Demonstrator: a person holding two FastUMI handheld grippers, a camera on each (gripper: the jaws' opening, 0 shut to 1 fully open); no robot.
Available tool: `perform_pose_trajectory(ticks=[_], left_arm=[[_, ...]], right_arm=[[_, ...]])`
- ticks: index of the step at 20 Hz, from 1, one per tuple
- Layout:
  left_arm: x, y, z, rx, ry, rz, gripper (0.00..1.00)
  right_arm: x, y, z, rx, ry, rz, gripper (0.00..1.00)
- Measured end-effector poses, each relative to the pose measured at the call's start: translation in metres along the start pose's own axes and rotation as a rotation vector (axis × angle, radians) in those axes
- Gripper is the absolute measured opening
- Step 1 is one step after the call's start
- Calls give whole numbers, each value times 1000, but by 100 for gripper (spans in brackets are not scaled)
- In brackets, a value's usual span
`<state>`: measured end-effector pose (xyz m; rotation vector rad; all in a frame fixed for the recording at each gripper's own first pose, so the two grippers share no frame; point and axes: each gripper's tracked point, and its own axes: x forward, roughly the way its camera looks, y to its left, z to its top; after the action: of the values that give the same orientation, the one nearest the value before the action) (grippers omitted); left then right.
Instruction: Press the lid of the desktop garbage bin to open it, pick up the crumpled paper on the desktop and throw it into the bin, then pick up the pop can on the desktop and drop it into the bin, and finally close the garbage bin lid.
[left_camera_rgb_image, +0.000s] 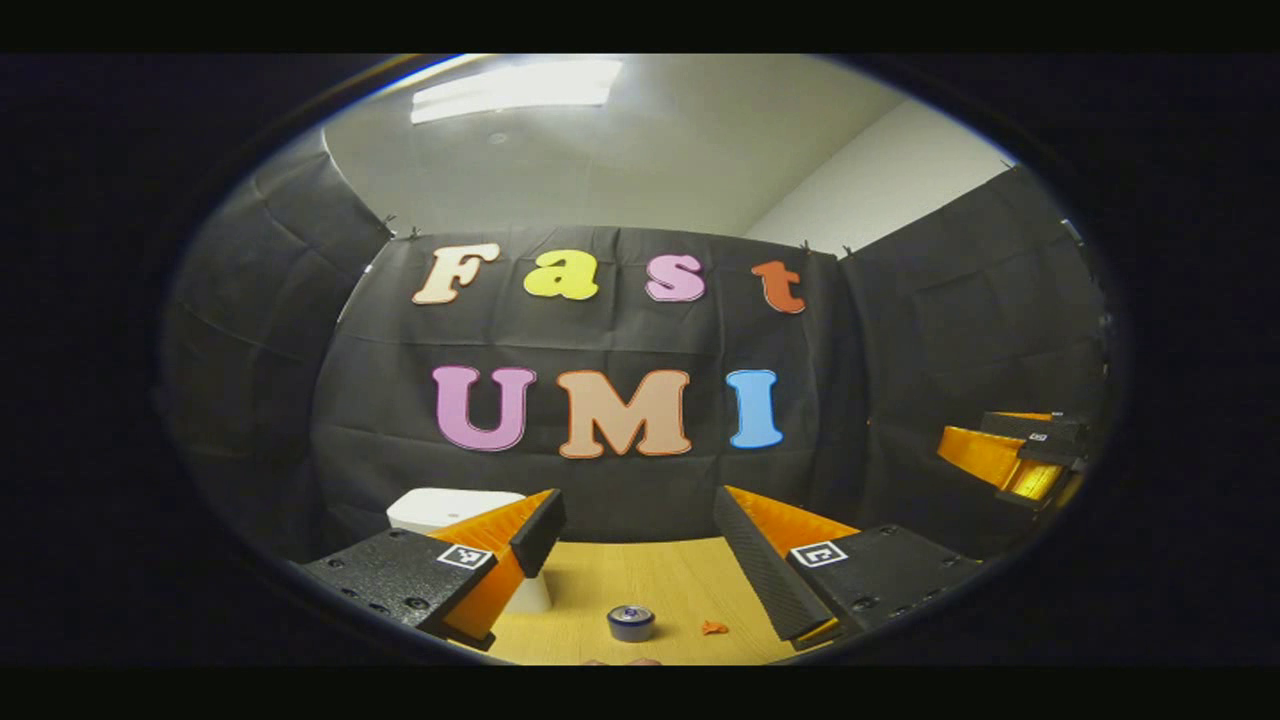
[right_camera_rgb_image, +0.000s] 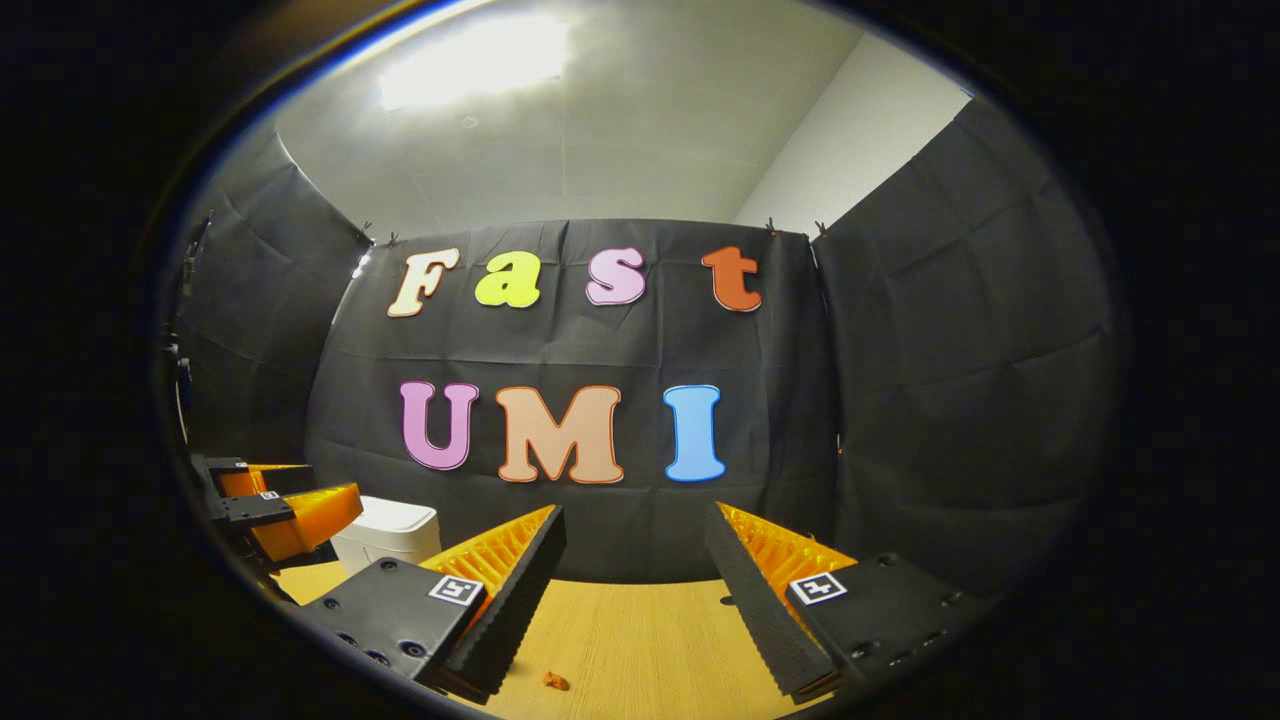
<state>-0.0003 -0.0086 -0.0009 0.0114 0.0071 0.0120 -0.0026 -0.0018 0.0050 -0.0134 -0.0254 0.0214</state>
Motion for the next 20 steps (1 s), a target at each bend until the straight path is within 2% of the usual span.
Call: perform_pose_trajectory(ticks=[10, 20], left_arm=[[-8, 10, 0, 6, 6, 58, 92], [-13, 11, -4, 29, 24, 110, 92]], right_arm=[[9, 16, -16, 36, 26, 76, 95], [16, 13, -25, 48, 49, 125, 95]])
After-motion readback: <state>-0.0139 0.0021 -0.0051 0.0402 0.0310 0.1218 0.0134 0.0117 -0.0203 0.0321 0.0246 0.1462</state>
